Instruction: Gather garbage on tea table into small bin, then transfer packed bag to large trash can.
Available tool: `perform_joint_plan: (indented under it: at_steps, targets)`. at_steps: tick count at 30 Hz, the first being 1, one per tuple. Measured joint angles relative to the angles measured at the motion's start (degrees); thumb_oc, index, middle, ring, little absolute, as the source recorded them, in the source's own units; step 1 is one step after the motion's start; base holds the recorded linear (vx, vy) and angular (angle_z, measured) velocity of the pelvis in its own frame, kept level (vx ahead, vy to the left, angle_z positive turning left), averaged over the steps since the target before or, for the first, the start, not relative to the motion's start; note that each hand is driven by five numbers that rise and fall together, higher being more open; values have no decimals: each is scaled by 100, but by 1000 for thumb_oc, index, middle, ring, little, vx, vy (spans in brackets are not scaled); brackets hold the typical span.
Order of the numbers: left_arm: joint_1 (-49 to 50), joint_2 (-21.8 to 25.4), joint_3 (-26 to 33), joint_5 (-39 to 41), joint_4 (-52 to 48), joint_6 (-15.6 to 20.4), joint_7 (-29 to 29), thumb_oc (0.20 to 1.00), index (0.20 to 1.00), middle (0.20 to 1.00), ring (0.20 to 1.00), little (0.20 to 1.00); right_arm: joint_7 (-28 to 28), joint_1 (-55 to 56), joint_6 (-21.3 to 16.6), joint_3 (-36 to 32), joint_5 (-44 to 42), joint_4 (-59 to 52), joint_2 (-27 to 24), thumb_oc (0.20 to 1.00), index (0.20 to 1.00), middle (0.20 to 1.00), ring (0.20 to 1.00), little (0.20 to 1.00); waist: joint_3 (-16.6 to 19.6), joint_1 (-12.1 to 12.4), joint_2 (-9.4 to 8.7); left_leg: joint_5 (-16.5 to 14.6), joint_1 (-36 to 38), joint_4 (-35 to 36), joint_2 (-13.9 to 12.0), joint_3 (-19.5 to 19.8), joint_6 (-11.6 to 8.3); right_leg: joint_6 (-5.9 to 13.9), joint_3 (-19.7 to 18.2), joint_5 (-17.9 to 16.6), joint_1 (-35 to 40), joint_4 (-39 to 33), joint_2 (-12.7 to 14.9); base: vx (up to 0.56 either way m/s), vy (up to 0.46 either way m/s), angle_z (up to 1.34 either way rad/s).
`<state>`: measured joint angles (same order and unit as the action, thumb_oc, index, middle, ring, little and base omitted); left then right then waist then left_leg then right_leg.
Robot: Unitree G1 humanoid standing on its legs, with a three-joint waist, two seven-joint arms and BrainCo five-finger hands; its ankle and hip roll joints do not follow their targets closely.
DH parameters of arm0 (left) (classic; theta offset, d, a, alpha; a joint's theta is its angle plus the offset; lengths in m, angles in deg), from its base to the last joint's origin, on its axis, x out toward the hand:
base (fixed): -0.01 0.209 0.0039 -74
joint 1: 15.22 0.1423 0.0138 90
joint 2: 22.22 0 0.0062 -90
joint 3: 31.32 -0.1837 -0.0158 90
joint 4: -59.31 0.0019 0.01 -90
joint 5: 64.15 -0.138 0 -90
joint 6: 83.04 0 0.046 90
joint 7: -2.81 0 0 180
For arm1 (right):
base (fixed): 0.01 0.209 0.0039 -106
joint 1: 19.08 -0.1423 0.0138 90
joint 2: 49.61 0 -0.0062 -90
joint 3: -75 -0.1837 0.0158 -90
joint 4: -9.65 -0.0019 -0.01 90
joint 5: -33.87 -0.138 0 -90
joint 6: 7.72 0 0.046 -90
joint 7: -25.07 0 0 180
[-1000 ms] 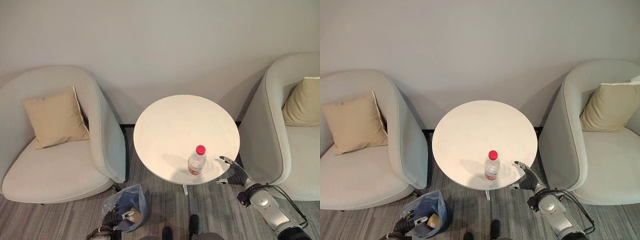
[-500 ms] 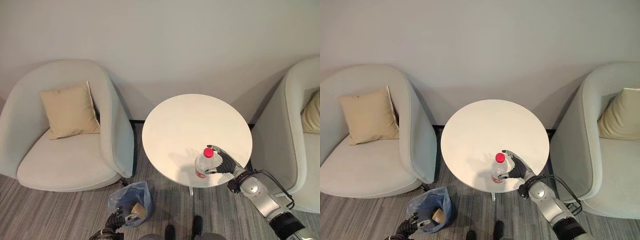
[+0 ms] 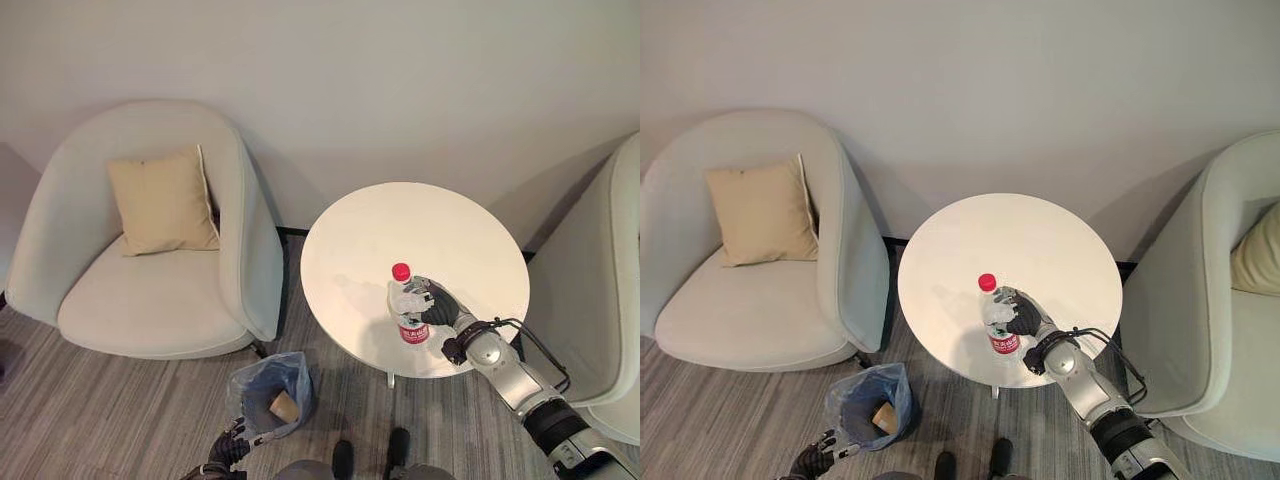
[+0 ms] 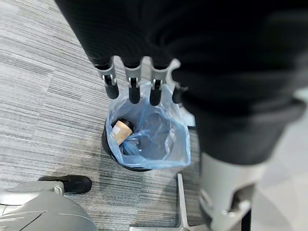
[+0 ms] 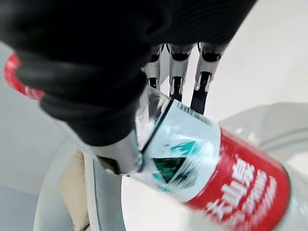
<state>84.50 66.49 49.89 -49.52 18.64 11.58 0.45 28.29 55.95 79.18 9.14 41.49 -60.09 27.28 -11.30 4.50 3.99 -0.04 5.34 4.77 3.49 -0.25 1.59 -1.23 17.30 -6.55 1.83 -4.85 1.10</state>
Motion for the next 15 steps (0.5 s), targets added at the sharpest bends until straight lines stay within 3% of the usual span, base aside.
perform_joint_plan:
  at_steps: [2,6,13,14,15]
  targets:
    - [-7,2,6,0,0,0,-1,1000,1000,1000,1000,1000,37,2,4,-11,1,-8,-13,200,200,200,200,200,1,34,2,44,-5,-26,3,12,-3,-7,3,6,2,0,6,-22,-30,6]
    - [-22,-39,230,0,-61,-5,-9,1000,1000,1000,1000,1000,91,706,-31,-619,-2,-1208,-31,200,200,200,200,200,-4,31,6,93,30,-28,18,160,-75,9,26,34,103,-20,39,-34,-34,24]
    - [22,-83,209,0,-214,-5,-5,1000,1000,1000,1000,1000,97,1015,-157,-677,-158,-1417,-6,200,200,200,200,200,-30,62,8,42,-57,-87,16,399,-163,19,358,76,221,14,67,-90,-15,28]
    - [4,-106,203,0,-205,-1,-4,1000,1000,1000,1000,1000,110,1040,-158,-669,-162,-1425,4,200,200,200,200,200,-44,80,4,72,-215,-252,41,473,-219,20,529,71,216,21,81,-175,51,85]
    - [-62,-153,194,0,-201,3,0,1000,1000,1000,1000,1000,139,1080,-159,-673,-192,-1440,-19,200,200,200,200,200,-60,81,-23,59,-445,-499,111,605,-421,26,735,75,193,18,164,-85,73,118]
